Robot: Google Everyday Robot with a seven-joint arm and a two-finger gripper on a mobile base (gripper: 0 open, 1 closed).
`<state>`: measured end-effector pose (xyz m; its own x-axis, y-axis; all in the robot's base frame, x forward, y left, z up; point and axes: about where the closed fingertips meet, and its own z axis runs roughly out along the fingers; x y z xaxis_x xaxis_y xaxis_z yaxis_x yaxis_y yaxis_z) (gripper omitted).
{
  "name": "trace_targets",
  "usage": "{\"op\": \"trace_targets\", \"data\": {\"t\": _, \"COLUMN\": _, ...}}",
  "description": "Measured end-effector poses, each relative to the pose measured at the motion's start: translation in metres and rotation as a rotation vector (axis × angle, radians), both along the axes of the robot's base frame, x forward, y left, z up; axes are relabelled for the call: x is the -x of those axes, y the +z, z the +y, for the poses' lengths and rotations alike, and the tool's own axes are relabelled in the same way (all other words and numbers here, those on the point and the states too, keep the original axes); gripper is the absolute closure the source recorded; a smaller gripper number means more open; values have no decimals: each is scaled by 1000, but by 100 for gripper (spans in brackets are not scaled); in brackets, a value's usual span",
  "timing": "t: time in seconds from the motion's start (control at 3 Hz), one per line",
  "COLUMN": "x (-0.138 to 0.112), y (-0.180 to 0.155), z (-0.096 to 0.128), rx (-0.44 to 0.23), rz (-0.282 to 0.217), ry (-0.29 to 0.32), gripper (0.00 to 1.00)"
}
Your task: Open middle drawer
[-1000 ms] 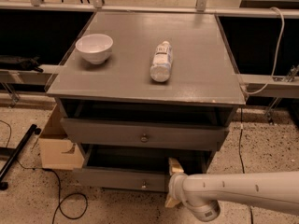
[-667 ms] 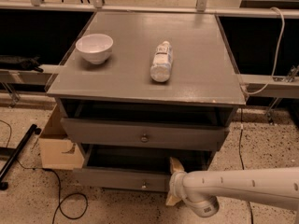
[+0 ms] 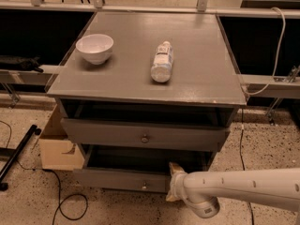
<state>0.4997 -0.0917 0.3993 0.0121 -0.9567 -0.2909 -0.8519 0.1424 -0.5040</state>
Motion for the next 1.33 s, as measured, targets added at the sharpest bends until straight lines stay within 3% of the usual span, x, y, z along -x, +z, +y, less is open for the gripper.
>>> {"op": "trace_targets", "data": {"t": 1.0, "x": 0, "y": 0, "z": 0, "rx": 0, "rz": 0, "ry": 0, "gripper": 96}}
{"op": "trace_targets", "data": {"t": 1.33, "x": 0, "y": 0, "z": 0, "rx": 0, "rz": 0, "ry": 0, "gripper": 100}}
